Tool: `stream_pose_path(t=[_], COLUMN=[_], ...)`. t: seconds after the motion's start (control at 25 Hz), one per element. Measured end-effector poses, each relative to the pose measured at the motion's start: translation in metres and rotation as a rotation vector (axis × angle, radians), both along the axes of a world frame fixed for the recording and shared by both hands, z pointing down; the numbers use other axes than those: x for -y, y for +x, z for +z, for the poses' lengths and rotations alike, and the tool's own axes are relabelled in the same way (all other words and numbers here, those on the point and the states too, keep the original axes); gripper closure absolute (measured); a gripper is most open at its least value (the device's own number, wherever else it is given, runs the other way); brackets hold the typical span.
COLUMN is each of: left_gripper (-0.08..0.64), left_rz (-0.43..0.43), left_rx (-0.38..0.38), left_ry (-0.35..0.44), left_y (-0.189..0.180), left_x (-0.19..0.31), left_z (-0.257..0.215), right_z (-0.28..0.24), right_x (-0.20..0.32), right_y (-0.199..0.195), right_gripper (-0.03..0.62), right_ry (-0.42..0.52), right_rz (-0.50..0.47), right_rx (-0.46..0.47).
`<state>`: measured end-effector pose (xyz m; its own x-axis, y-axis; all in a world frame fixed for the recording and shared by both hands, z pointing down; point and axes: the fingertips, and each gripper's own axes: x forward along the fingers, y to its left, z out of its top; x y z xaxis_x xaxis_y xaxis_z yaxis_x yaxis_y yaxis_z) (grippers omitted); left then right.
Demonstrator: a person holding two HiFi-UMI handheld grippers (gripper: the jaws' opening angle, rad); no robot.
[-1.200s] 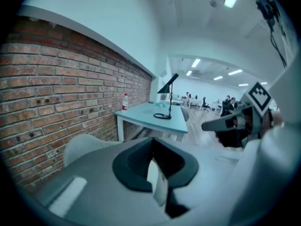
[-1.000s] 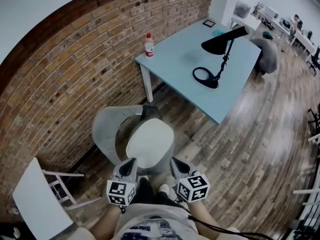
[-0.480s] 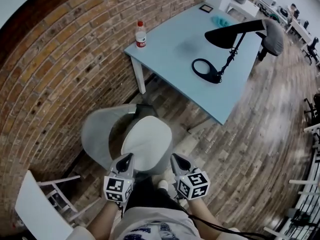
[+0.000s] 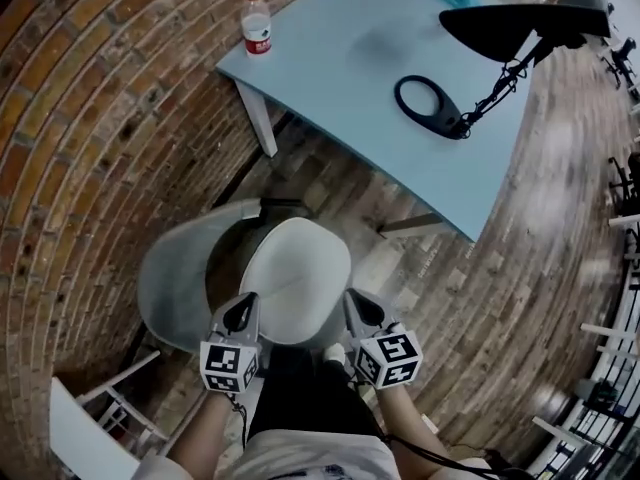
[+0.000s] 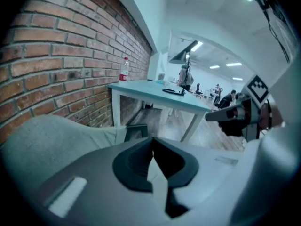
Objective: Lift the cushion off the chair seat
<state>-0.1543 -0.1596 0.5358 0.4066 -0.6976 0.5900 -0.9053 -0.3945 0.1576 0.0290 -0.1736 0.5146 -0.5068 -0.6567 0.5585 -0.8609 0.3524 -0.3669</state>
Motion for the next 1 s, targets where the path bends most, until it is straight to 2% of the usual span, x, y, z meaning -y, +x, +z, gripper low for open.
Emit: stream_pose_path(t=[0.36,0.76,1.0], left_gripper=[0.568,0.568,0.565], left_rz=[-0.010,-0.002,0.012], left_rx=[0.013,0.027,0.029], left_ry=[-0.076,-0.126,-0.161], left_y=[-0.027,-0.027,-0.027], left_x=[0.032,0.040,0.042], left_z=[0.088,0.164,0.211], right_z=[0.085,0.159,0.203], right_x=[0.030,0.043,0.045], right_y=[-0.006,-0.004,0.007], right_gripper=[0.594,0.594,0.594], right_ry=[-0.052,-0.077,-0.095], right_rz=[0.042,0.064,0.075], right_rx=[-0.022,-0.039,-0.080])
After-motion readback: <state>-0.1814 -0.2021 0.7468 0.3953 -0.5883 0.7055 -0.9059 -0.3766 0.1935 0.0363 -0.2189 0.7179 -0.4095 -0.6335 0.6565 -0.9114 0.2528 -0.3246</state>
